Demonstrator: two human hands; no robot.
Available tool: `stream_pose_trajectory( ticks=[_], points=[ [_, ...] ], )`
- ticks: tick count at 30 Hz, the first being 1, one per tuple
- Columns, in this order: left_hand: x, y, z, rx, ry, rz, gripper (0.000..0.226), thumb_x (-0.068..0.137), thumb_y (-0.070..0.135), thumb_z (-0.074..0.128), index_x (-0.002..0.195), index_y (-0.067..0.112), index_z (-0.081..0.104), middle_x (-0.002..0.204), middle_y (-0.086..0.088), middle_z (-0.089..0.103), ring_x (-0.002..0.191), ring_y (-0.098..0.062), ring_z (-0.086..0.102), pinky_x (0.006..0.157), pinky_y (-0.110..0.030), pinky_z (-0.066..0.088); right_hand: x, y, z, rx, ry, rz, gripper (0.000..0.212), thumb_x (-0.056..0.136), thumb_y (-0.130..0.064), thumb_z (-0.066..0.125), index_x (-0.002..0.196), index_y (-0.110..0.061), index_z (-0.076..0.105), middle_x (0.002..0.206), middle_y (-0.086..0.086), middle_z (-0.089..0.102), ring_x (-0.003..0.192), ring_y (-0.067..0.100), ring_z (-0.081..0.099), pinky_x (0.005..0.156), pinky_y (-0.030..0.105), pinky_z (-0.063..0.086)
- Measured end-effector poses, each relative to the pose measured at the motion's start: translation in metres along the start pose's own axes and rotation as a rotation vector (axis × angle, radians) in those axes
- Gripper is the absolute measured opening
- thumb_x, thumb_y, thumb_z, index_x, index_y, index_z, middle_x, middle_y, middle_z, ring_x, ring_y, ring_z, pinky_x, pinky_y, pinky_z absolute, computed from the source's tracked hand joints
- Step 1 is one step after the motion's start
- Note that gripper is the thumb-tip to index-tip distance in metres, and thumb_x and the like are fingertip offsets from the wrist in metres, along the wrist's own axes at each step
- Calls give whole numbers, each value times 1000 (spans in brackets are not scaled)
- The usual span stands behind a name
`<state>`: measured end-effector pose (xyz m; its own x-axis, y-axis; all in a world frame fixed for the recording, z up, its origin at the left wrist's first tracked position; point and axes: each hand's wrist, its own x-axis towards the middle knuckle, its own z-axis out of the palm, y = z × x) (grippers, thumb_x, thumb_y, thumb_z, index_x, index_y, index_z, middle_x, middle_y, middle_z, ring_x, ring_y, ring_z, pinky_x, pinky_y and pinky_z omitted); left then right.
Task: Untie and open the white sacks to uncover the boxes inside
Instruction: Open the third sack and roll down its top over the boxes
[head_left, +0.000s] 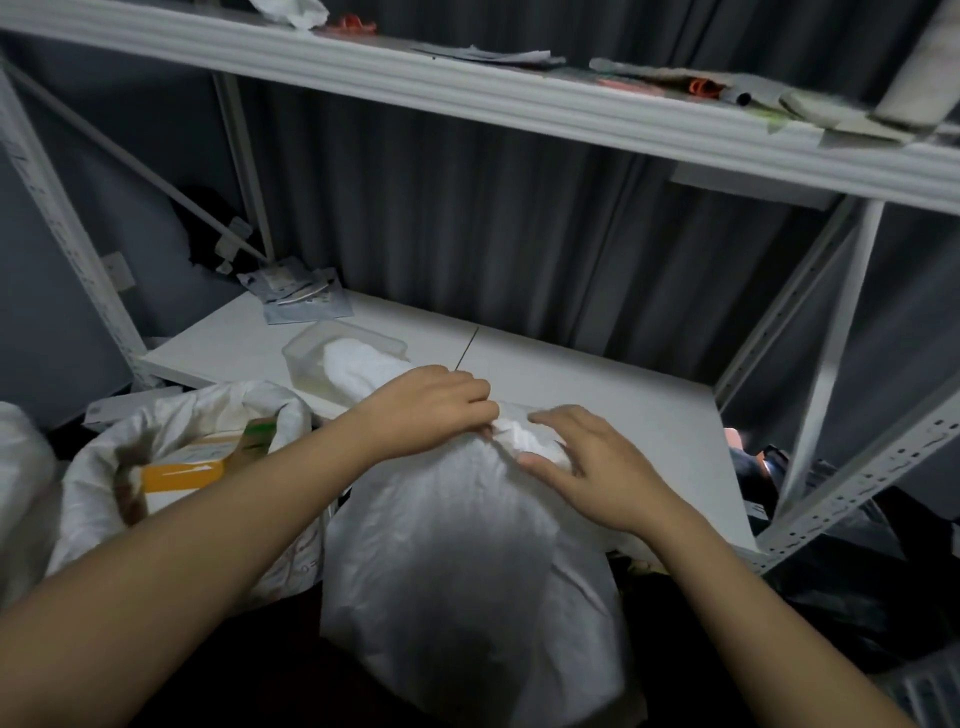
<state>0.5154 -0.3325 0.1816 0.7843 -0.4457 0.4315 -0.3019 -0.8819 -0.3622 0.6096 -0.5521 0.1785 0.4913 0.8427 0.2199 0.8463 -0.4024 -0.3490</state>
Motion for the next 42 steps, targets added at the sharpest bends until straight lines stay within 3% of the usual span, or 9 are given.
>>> stream_pose_trajectory(
  ticks=[5, 8, 11, 15, 19, 25, 35, 38, 42],
  points=[
    [-11, -5, -5, -207, -215, -183, 60, 79, 73, 36, 102, 22, 60, 96, 7, 60, 90, -12, 56, 83, -31, 40, 2, -10, 38, 88, 121, -38, 38, 95, -41, 41, 114, -21, 66, 89, 3, 71, 81, 23, 64, 67, 32, 49],
    [-16, -7, 0, -423, -417, -295, 45, 86, 61, 46, 97, 21, 62, 93, 4, 65, 94, -16, 58, 92, -33, 37, -7, -10, 51, 49, 214, -15, 43, 91, -39, 41, 125, -25, 63, 86, 2, 68, 79, 22, 64, 66, 30, 49],
    [-19, 0, 14, -139, -150, -118, 17, 84, 22, 42, 79, 16, 57, 72, -2, 56, 71, -24, 59, 62, -30, 42, -7, -15, 49, 162, 145, 72, 49, 92, -52, 47, 135, -30, 52, 116, -11, 61, 108, 11, 56, 89, 26, 44],
    [-20, 12, 22, -55, 38, -133, 14, 80, 28, 54, 83, 16, 59, 77, -3, 55, 74, -24, 56, 76, -31, 36, 5, -28, 54, 422, 135, 185, 22, 89, -34, 64, 107, -21, 63, 96, -15, 62, 90, 4, 57, 78, 17, 40],
    [-45, 48, 18, -408, 105, -935, 96, 59, 78, 57, 136, 24, 38, 137, -4, 34, 129, -23, 28, 111, -41, 14, 2, -34, 70, 564, 311, 268, 11, 88, -18, 67, 80, -17, 58, 76, -10, 59, 73, -2, 54, 64, 6, 38],
    [-37, 50, 7, -1274, 449, -1932, 78, 84, 56, 58, 144, 20, 26, 147, -9, 30, 123, -30, 44, 99, -45, 46, -2, -45, 86, 634, 403, 319, 22, 90, -19, 63, 74, -23, 49, 73, -7, 54, 70, 5, 52, 65, 21, 43],
    [5, 28, -10, -1443, 716, -1742, 37, 86, 1, 61, 116, 17, 46, 96, -9, 64, 70, -14, 58, 55, -23, 48, 2, -58, 34, 371, 48, 176, 27, 79, -38, 72, 86, -27, 48, 95, -12, 51, 89, 9, 51, 73, 23, 43],
    [6, 34, -22, -1546, 679, -1677, 36, 89, 0, 58, 118, 16, 45, 98, -11, 65, 70, -18, 60, 54, -25, 48, 23, -77, 30, 708, 141, 315, 36, 79, -36, 75, 98, -23, 48, 94, -14, 51, 82, 2, 51, 66, 11, 40],
    [-4, 33, -28, -1421, 572, -1665, 5, 92, 14, 57, 97, 14, 55, 95, -9, 63, 81, -17, 62, 76, -33, 53, 25, -92, 71, 232, 419, 120, 20, 77, 0, 66, 80, -13, 51, 83, 2, 51, 70, 15, 50, 59, 24, 38]
  ],
)
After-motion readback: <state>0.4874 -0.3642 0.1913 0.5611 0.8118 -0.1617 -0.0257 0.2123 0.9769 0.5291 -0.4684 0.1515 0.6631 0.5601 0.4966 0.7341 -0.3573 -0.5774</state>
